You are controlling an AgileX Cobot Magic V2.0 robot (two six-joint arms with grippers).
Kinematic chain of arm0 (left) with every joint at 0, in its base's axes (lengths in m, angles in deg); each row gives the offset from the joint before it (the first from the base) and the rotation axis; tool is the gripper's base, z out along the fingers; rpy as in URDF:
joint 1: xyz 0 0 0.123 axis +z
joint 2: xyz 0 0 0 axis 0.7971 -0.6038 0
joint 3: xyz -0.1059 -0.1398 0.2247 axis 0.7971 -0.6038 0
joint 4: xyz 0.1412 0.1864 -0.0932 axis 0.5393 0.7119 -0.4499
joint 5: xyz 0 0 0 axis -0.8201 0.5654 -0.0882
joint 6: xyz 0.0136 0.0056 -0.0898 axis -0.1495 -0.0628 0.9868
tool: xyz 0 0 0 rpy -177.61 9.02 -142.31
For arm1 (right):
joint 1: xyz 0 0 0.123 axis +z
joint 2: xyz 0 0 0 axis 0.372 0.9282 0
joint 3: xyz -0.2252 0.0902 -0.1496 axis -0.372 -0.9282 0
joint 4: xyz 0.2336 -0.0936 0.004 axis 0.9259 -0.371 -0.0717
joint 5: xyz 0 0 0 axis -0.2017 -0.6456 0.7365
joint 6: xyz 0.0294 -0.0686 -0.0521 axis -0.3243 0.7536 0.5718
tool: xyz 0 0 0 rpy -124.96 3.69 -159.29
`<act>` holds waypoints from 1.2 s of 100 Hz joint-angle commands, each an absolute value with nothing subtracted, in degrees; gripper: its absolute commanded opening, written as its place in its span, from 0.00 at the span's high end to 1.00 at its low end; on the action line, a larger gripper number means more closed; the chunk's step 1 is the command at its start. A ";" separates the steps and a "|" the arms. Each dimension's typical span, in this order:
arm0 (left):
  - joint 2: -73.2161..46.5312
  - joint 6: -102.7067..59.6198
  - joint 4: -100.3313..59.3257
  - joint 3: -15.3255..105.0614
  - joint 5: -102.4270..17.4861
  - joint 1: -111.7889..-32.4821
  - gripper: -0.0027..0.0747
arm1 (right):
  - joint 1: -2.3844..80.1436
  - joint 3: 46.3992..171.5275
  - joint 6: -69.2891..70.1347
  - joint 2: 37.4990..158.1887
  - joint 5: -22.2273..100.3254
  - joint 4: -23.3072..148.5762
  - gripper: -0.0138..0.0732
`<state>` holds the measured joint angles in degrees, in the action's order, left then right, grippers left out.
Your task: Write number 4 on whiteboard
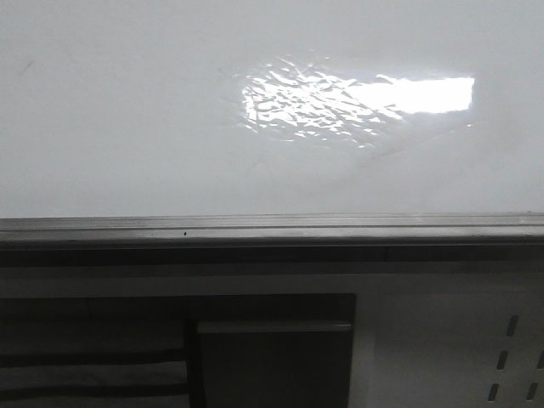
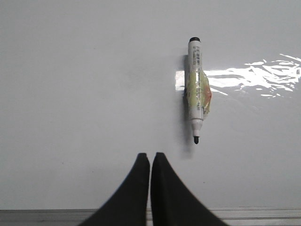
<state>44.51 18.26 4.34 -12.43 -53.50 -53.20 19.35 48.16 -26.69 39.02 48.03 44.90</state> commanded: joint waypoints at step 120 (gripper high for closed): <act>45.54 18.94 1.82 -5.75 -58.57 -53.76 0.99 | 19.14 54.23 -26.35 38.31 44.27 44.84 0.92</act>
